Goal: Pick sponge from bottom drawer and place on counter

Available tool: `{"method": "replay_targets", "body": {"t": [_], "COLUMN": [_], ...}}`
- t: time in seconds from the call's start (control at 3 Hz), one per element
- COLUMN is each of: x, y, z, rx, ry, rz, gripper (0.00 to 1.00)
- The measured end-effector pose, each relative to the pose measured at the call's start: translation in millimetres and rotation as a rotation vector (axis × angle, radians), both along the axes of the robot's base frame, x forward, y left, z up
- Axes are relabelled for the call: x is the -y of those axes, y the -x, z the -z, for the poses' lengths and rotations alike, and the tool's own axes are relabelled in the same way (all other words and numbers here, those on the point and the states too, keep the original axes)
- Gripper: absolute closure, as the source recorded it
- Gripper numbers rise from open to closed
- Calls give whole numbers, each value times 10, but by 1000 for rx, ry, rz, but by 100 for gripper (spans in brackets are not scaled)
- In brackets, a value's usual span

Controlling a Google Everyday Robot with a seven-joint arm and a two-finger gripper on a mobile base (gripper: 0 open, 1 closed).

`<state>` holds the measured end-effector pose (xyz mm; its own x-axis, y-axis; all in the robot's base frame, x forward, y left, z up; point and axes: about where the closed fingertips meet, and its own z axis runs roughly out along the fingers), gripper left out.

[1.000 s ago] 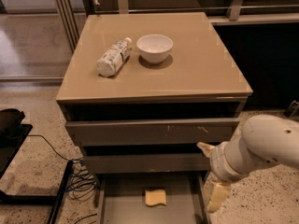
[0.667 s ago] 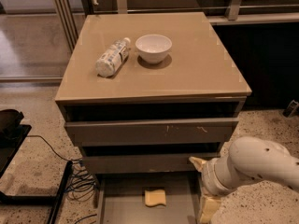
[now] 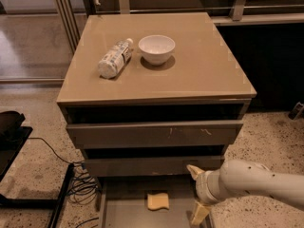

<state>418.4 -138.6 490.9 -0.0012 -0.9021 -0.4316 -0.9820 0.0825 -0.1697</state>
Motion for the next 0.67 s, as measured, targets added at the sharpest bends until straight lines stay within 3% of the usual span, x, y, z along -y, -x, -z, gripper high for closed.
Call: {"method": "replay_targets", "body": {"t": [0.33,0.67], "x": [0,-70], "y": [0,-32], "z": [1,323], "rx": [0,-38], "ry": [0,-8], "rz": [0,11], "gripper": [0,0]}}
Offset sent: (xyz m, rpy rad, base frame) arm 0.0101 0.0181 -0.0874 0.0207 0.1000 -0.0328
